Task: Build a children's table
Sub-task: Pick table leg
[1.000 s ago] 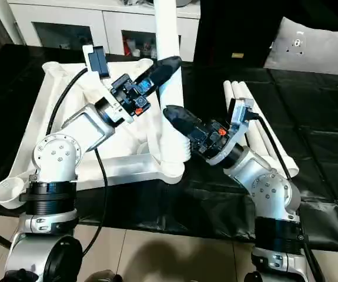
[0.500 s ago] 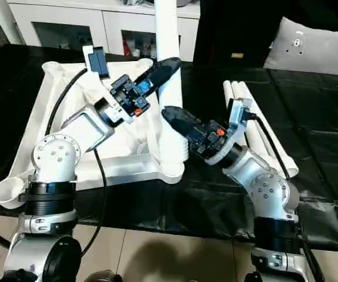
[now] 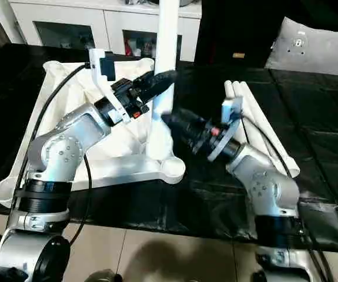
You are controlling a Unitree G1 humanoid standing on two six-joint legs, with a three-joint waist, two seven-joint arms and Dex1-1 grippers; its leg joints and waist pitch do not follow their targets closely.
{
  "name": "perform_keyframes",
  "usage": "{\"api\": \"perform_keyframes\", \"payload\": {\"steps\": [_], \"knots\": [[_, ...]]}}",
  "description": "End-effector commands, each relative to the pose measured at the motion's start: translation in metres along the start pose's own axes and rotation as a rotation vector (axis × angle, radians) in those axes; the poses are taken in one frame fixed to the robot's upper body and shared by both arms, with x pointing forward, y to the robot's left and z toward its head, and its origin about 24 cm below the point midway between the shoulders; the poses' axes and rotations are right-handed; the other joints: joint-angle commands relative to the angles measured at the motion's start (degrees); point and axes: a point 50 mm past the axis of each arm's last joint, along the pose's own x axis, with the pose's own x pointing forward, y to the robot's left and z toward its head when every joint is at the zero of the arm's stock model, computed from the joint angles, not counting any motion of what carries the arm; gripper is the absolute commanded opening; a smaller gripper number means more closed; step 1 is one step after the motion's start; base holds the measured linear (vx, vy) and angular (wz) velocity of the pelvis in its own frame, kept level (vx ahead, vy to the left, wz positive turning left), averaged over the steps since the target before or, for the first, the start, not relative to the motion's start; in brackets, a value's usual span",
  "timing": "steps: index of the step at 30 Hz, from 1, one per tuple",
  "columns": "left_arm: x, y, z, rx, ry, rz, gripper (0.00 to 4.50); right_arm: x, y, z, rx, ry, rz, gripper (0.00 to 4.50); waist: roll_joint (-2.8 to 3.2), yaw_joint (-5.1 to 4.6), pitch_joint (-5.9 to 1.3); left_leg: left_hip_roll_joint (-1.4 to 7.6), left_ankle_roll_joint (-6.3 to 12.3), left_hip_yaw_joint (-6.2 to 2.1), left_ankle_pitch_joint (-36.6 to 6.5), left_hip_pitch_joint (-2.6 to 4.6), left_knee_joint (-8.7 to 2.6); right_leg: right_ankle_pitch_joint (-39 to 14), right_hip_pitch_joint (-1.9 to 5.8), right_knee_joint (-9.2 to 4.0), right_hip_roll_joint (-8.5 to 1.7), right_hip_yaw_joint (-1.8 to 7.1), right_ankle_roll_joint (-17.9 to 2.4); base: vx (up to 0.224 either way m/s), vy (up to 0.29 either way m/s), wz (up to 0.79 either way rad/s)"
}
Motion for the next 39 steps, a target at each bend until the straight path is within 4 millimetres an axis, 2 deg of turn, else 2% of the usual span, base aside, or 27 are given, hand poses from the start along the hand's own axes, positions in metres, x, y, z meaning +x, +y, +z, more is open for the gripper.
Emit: {"api": "perform_keyframes", "payload": {"steps": [1, 5, 9, 10, 11, 16, 21, 24, 33, 34, 36, 39], "knots": [[0.006, -0.003, 0.005, 0.049, -0.007, -0.003, 1.84, -0.002, -0.001, 0.007, 0.005, 0.012, 0.007, 3.76, -0.73, 0.05, -4.39, 2.27, 3.86, -0.44, 1.8, 0.64, -2.96, 11.1, 3.76, -3.26, -3.83, 1.81, -13.8, 0.000, 0.000, 0.00], [0.007, -0.005, 0.005, 0.061, -0.004, -0.017, 1.84, -0.002, -0.009, 0.014, 0.000, 0.035, -0.015, 3.85, -0.85, -0.09, -4.36, 2.33, 3.80, -0.41, 1.0, 0.61, -2.96, 9.6, 3.66, -3.32, -4.00, 1.71, -15.2, 0.000, 0.000, 0.00], [0.007, -0.009, 0.004, 0.069, -0.002, -0.046, 1.84, -0.001, -0.007, 0.015, -0.012, 0.075, 0.040, 3.85, -1.19, 0.11, -4.26, 2.34, 4.22, -0.32, 0.7, 0.58, -2.92, 8.3, 3.68, -3.35, -4.03, 1.78, -15.2, 0.000, 0.000, 0.00], [0.007, -0.010, 0.004, 0.072, -0.003, -0.051, 1.84, -0.001, -0.006, 0.014, -0.018, 0.093, 0.056, 3.85, -1.11, 0.17, -4.30, 2.40, 4.58, -0.32, 1.1, 0.63, -2.84, 8.8, 3.57, -3.29, -4.03, 1.79, -15.2, 0.000, 0.000, 0.00], [0.007, -0.011, 0.003, 0.075, -0.001, -0.058, 1.84, 0.000, -0.005, 0.013, -0.029, 0.113, 0.077, 3.85, -1.31, 0.17, -4.30, 2.40, 4.75, -0.31, 1.1, 0.58, -2.81, 9.0, 3.58, -3.27, -3.99, 1.75, -15.3, 0.000, 0.000, 0.00], [0.006, -0.016, 0.001, 0.093, 0.008, -0.108, 1.84, 0.004, -0.003, 0.012, -0.016, 0.143, 0.134, 3.85, -1.08, 0.20, -4.37, 2.50, 5.35, -0.38, 1.4, 0.60, -2.73, 9.0, 3.40, -3.14, -4.11, 1.67, -16.0, 0.000, 0.000, 0.00], [0.007, -0.021, 0.000, 0.106, 0.009, -0.129, 1.84, 0.010, -0.006, 0.012, -0.019, 0.149, 0.125, 3.85, -1.37, 0.14, -4.23, 2.51, 4.75, -0.35, 0.2, 0.56, -2.79, 6.9, 3.35, -3.28, -4.17, 1.70, -16.1, 0.000, 0.000, 0.00], [0.008, -0.025, -0.001, 0.107, 0.008, -0.146, 1.84, 0.013, -0.007, 0.011, -0.016, 0.148, 0.123, 3.85, -1.34, 0.16, -4.18, 2.50, 4.43, -0.27, -0.1, 0.56, -2.82, 5.8, 3.30, -3.38, -4.18, 1.74, -15.9, 0.000, 0.000, 0.00], [0.008, -0.035, -0.005, 0.109, 0.019, -0.203, 1.84, 0.016, -0.008, 0.006, 0.010, 0.148, 0.135, 3.85, -1.33, 0.16, -4.30, 2.45, 4.91, -0.28, 0.7, 0.49, -2.72, 7.2, 3.30, -3.22, -4.15, 1.71, -16.0, 0.000, 0.000, 0.00], [0.009, -0.036, -0.006, 0.114, 0.024, -0.212, 1.84, 0.017, -0.007, 0.006, 0.018, 0.144, 0.141, 3.56, -1.20, 0.19, -4.31, 2.49, 4.97, -0.30, 0.7, 0.52, -2.70, 7.1, 3.26, -3.19, -4.12, 1.72, -16.0, 0.000, 0.000, 0.00], [0.009, -0.037, -0.007, 0.117, 0.026, -0.215, 1.84, 0.017, -0.007, 0.006, 0.020, 0.142, 0.143, 3.49, -1.31, 0.12, -4.29, 2.47, 4.98, -0.28, 0.7, 0.50, -2.71, 7.3, 3.28, -3.19, -4.06, 1.72, -15.9, 0.000, 0.000, 0.00], [0.009, -0.038, -0.007, 0.118, 0.024, -0.219, 1.84, 0.017, -0.007, 0.006, 0.024, 0.143, 0.142, 3.12, -1.33, 0.16, -4.32, 2.48, 5.04, -0.30, 0.9, 0.51, -2.70, 7.6, 3.30, -3.16, -4.10, 1.71, -15.9, 0.000, 0.000, 0.00]]}}
